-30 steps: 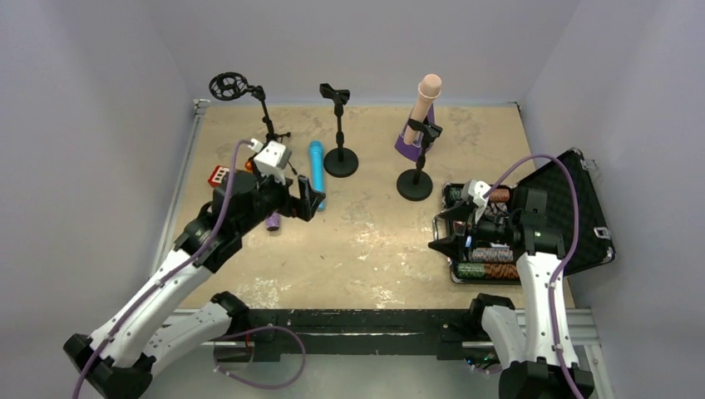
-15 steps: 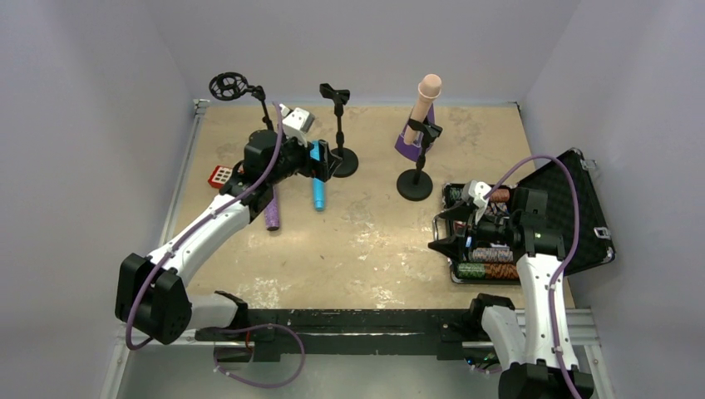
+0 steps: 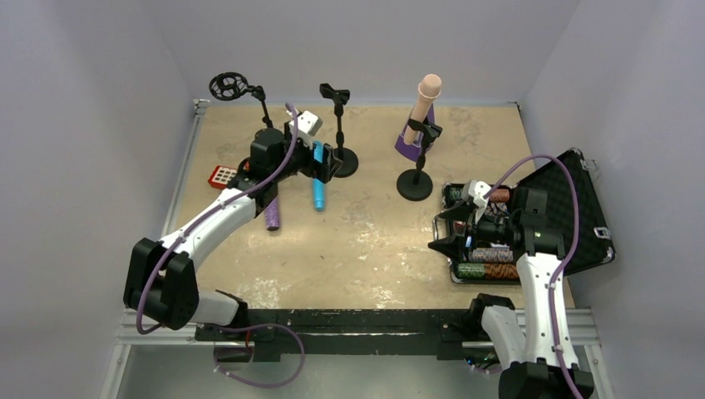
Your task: Attach the microphones to the stand
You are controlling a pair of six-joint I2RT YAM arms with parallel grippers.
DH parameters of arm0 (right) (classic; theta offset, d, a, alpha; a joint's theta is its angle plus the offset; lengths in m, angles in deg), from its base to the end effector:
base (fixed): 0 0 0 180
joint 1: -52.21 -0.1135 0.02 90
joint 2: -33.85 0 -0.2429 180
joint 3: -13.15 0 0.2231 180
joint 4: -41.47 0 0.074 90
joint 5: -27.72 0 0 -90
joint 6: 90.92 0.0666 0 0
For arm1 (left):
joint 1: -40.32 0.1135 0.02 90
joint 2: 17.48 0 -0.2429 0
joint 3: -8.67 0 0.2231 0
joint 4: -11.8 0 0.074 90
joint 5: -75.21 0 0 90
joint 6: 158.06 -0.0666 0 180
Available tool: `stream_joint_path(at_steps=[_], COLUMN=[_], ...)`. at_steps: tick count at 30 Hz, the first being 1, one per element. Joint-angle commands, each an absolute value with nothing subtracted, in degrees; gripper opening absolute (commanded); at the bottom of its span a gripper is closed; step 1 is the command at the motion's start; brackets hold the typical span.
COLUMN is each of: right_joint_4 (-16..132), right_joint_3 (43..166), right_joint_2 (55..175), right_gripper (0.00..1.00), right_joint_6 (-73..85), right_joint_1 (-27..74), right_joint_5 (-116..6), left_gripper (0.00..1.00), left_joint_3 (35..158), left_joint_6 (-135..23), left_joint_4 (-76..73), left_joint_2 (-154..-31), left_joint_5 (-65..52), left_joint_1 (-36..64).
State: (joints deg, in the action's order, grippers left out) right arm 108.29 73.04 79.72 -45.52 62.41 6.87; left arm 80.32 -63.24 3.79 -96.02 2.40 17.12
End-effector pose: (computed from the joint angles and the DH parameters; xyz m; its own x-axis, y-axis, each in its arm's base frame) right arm 0.1354 0.0389 0.2641 -0.2120 -0.2158 -0.9532 -0.9015 0.4197 0.1055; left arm 0.2921 -0.1466 0.2894 -0.2892 0.0366 -0.9566 0.6167 0.7714 -0.1569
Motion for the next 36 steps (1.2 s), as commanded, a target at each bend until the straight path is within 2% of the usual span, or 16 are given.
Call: stream_joint_path(at_steps=[1, 21, 36], right_joint_4=[107.2, 107.3, 107.4], right_joint_3=[74.7, 74.5, 74.5], right_joint_2=[80.2, 80.0, 80.3], right_gripper=[0.92, 0.92, 0.92], right_joint_6=[-46.0, -46.2, -46.4], right_joint_1=[62.6, 62.7, 62.6], right_joint_5=[8.1, 8.3, 8.4], left_gripper=[1.00, 1.00, 1.00], left_joint_3=[82.6, 81.5, 83.4], left_joint_6=[-65.8, -67.8, -75.3], left_joint_4=[7.7, 6.8, 4.9], left_joint_2=[-95.8, -92.7, -93.9], left_joint_5=[5.0, 7.7, 10.8], left_joint_1=[17.6, 17.7, 17.8])
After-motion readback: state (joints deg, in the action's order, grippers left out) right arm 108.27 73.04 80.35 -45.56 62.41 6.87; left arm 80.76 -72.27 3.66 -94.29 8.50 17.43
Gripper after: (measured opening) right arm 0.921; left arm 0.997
